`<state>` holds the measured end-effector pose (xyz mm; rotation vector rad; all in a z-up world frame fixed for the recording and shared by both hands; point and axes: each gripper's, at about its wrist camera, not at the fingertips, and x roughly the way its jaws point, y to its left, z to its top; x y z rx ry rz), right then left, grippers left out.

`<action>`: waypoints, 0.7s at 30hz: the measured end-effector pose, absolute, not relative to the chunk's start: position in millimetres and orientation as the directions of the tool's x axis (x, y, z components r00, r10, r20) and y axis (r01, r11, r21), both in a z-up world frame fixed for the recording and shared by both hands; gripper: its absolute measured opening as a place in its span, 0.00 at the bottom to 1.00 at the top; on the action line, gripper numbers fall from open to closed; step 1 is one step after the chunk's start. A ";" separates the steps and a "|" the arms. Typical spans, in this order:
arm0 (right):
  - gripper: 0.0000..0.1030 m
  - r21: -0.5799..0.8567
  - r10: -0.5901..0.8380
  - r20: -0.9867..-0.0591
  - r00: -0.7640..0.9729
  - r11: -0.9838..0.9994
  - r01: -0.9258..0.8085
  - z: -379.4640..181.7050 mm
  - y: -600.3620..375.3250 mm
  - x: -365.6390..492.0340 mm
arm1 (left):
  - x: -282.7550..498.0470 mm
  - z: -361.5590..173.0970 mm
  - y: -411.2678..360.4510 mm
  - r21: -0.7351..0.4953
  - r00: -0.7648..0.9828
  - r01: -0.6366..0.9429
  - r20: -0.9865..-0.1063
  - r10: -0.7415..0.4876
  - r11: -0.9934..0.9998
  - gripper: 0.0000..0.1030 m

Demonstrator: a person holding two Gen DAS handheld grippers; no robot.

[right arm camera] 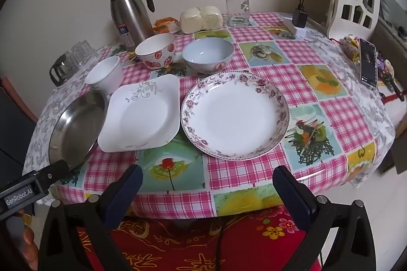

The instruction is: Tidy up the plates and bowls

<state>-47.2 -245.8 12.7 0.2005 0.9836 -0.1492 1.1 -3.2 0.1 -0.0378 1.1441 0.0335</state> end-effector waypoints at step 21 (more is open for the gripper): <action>1.00 0.094 -0.060 -0.797 0.601 0.971 0.222 20.7 -241.2 -50.3 | -5.6 8.4 -2.5 -0.034 0.468 -0.048 -0.884 -0.008 0.998 1.00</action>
